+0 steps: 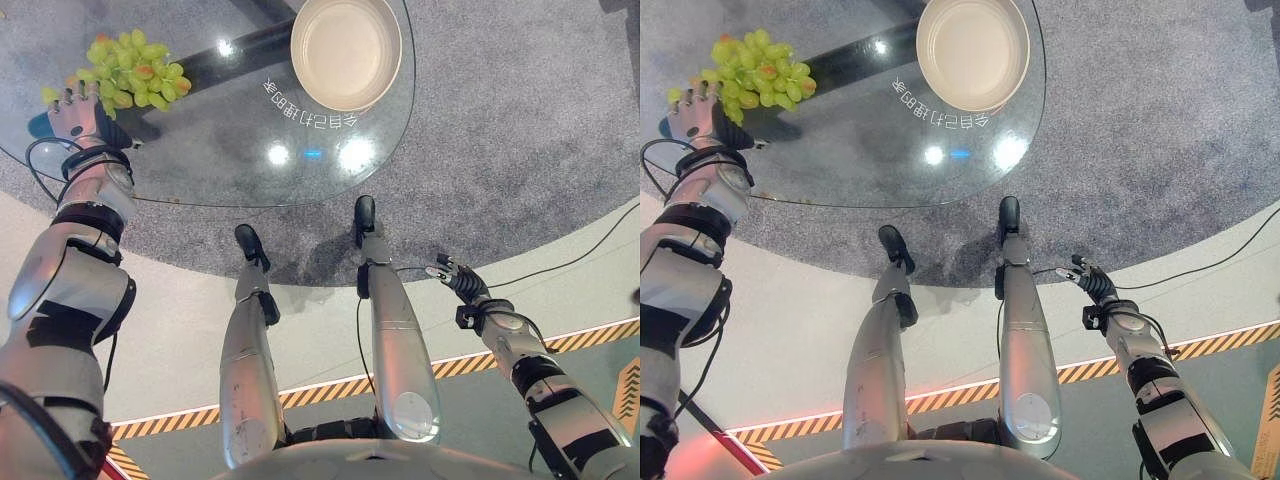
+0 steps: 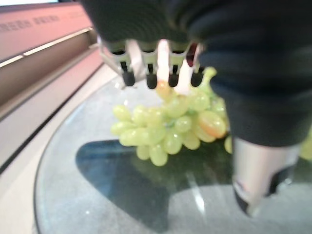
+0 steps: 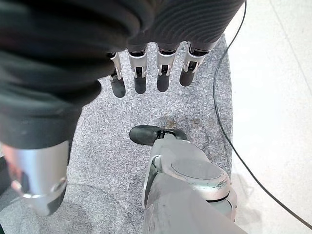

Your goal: Pick up fruits into the plate

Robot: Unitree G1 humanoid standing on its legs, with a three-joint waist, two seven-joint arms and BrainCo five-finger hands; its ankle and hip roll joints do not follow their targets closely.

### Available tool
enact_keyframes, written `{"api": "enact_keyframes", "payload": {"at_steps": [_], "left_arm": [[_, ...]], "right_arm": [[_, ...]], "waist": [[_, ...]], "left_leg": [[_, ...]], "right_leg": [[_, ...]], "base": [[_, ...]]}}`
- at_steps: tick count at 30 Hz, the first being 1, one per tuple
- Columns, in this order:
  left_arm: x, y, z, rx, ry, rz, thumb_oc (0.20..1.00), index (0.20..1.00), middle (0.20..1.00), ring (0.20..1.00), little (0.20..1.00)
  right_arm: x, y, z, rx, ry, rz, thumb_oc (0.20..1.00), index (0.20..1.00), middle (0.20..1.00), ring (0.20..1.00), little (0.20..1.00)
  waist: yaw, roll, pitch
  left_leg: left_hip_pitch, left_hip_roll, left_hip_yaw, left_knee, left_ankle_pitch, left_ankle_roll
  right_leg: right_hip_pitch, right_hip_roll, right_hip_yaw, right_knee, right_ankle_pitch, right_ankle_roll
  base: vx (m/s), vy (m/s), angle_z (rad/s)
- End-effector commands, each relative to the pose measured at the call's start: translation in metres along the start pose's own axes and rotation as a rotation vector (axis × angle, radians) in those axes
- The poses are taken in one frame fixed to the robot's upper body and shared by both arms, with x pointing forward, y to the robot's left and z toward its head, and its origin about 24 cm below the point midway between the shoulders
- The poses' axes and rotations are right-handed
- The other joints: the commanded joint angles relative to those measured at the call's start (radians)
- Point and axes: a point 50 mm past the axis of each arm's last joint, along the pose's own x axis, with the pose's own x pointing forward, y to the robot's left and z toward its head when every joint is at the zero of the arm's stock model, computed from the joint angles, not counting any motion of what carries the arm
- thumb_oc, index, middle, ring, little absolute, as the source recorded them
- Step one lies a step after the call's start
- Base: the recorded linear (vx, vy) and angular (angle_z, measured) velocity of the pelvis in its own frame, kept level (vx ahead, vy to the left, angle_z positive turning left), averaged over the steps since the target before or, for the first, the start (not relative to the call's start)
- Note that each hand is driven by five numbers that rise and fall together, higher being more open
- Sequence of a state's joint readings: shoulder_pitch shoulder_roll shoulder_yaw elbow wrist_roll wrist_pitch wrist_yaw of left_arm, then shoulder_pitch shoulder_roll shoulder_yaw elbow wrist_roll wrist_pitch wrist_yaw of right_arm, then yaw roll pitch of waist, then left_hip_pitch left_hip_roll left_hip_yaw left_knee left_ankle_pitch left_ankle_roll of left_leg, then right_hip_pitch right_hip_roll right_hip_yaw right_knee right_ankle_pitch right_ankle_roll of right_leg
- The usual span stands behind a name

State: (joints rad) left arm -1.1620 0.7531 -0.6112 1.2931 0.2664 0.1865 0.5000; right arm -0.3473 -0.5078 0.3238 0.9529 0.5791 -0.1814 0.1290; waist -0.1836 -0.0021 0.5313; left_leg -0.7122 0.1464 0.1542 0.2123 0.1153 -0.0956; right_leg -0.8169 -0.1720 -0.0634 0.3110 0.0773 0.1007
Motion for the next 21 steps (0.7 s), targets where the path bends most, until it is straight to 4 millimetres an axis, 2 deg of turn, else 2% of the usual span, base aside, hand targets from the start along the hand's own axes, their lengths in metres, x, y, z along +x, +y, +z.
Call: {"api": "enact_keyframes", "payload": {"at_steps": [1, 8, 14, 21], "left_arm": [[0.01, 0.028, -0.041, -0.012, 0.206, 0.124, 1.0, 1.0, 1.0, 1.0, 1.0], [0.009, 0.038, -0.053, -0.073, 0.3, 0.247, 1.0, 1.0, 1.0, 1.0, 1.0], [0.012, 0.042, -0.05, -0.075, 0.296, 0.243, 1.0, 1.0, 1.0, 1.0, 1.0], [0.016, 0.054, -0.033, -0.052, 0.239, 0.288, 1.0, 1.0, 1.0, 1.0, 1.0]], "right_arm": [[-0.009, -0.001, -0.01, 0.01, 0.0, -0.003, 1.0, 1.0, 1.0, 1.0, 1.0], [-0.011, -0.001, -0.013, 0.026, -0.003, 0.005, 1.0, 1.0, 1.0, 1.0, 1.0], [-0.009, 0.001, -0.008, 0.029, -0.022, 0.023, 1.0, 1.0, 1.0, 1.0, 1.0], [-0.005, 0.002, 0.004, 0.028, -0.043, 0.034, 1.0, 1.0, 1.0, 1.0, 1.0]], "waist": [[0.007, -0.05, -0.011], [0.012, -0.058, -0.011], [0.011, -0.061, -0.011], [0.003, -0.057, -0.011]], "left_leg": [[-0.071, -0.091, 0.003, 0.105, -0.102, 0.023], [-0.114, -0.09, -0.015, 0.132, -0.113, 0.021], [-0.133, -0.09, -0.024, 0.135, -0.115, 0.018], [-0.182, -0.095, -0.04, 0.168, -0.123, 0.024]], "right_leg": [[-0.007, 0.119, -0.031, 0.079, -0.12, -0.048], [-0.041, 0.116, -0.026, 0.091, -0.125, -0.051], [-0.057, 0.117, -0.022, 0.092, -0.126, -0.053], [-0.103, 0.117, -0.002, 0.113, -0.125, -0.055]], "base": [[0.0, 0.0, 0.0], [0.0, 0.0, 0.0], [0.0, 0.0, 0.0], [0.01, 0.012, 0.0]]}}
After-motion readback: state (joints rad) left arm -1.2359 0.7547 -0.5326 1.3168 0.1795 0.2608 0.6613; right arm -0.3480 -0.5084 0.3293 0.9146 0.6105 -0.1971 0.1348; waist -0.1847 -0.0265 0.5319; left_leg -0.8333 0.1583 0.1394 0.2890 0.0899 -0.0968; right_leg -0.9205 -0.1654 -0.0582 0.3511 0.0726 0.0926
